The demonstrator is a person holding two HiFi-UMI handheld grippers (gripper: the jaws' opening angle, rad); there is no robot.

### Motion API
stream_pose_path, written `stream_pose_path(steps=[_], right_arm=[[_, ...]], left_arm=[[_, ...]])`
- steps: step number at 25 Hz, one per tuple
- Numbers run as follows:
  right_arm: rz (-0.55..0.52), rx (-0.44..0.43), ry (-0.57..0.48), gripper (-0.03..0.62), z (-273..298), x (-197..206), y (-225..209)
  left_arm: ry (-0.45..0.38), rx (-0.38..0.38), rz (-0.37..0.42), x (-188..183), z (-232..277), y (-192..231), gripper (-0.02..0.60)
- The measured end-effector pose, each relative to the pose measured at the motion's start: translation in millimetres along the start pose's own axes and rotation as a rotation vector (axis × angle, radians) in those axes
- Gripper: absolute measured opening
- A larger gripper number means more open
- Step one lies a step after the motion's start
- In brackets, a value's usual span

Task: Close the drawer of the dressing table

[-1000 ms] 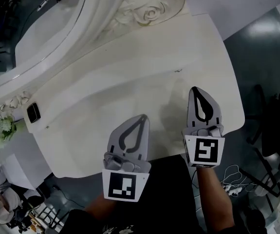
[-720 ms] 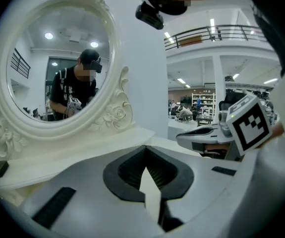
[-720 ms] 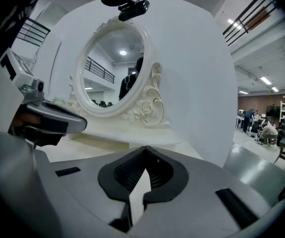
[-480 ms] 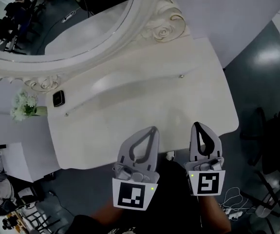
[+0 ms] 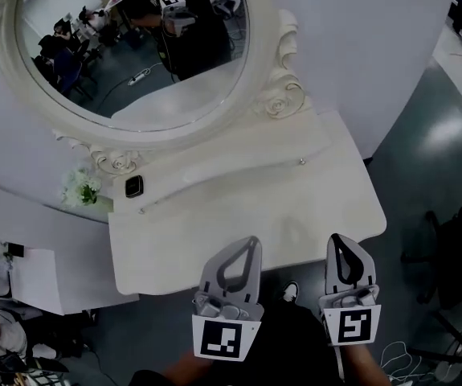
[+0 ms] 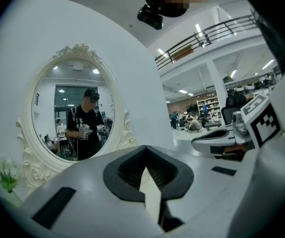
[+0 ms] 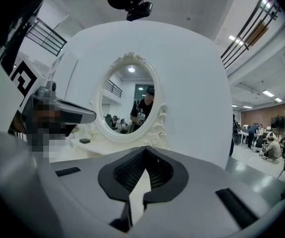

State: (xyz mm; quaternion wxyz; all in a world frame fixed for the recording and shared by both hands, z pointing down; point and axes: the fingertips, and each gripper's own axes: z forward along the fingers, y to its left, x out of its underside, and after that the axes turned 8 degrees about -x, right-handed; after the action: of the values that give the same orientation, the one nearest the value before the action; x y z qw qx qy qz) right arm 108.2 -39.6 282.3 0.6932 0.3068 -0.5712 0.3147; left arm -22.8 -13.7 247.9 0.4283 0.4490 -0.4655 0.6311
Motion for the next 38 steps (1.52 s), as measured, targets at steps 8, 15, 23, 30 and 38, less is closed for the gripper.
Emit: stream_pose_path(steps=[8, 15, 23, 30, 38], right_arm=[[0.027, 0.027, -0.128, -0.002, -3.3, -50.9, 11.6], [0.024, 0.041, -0.204, -0.002, 1.5, -87.9, 36.6], [-0.036, 0.036, -0.212, -0.003, 12.7, -103.9, 64.5], [-0.049, 0.043, -0.202, -0.003, 16.7, -105.1, 72.6], [-0.046, 0.043, -0.187, -0.002, 25.2, -106.0, 83.5]], left_arm=[[-0.143, -0.007, 0.044, -44.9, -18.9, 31.6, 0.0], [-0.185, -0.02, 0.026, -53.1, -33.3, 67.3, 0.0], [-0.207, -0.033, -0.031, -54.8, -41.0, 97.7, 0.0], [-0.202, -0.017, -0.034, -52.2, -41.2, 101.6, 0.0], [-0.197, -0.01, -0.022, -49.0, -41.7, 111.2, 0.0]])
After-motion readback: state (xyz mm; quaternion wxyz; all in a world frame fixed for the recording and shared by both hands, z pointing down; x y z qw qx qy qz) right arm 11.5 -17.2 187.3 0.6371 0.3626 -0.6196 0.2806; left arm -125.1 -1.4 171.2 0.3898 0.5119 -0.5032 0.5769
